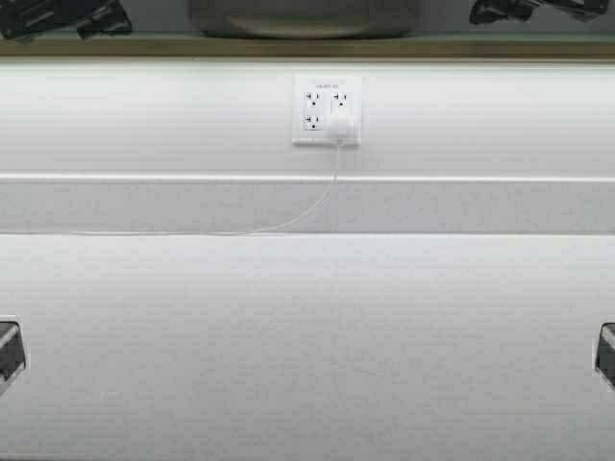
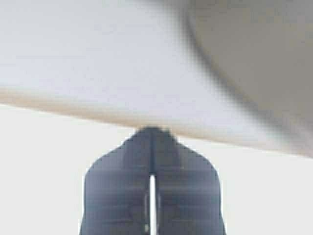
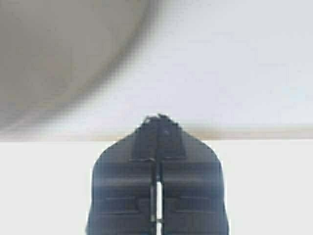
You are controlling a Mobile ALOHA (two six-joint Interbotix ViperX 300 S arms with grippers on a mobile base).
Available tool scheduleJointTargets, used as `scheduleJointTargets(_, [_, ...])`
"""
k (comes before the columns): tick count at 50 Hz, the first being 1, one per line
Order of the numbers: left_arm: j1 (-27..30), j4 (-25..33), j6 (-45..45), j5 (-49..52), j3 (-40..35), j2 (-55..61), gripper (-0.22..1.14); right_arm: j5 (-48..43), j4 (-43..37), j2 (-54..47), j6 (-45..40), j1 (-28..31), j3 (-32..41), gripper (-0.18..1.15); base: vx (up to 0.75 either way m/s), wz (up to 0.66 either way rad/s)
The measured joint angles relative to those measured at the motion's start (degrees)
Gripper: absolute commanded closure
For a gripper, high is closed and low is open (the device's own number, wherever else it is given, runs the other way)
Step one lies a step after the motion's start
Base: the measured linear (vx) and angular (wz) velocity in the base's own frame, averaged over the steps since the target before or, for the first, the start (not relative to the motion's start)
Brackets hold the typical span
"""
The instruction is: Open the cabinet, put the pot inside, then close it
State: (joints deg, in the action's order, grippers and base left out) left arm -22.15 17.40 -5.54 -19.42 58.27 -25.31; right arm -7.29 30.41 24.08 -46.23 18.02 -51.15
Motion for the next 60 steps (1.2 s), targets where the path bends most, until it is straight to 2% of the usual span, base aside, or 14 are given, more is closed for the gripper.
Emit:
scheduleJointTargets(15, [-2.6, -0.1, 1.2, 3.6, 4.7, -9.6, 0.88, 6.2, -0.6, 9.0, 4.0, 5.4, -3.5, 0.89, -0.1, -0.01])
scheduleJointTargets(30, [-2.6, -0.1, 2.3, 9.8, 4.7, -17.5, 0.88, 12.7, -0.5, 14.0, 5.8, 6.1, -2.9, 0.89, -0.15, -0.04])
scheduleJointTargets(60, [-2.3, -0.1, 8.3, 12.5, 1.1, -15.6, 0.88, 14.7, -0.5, 14.0, 6.4, 6.1, -1.5, 0.89, -0.26, 0.02])
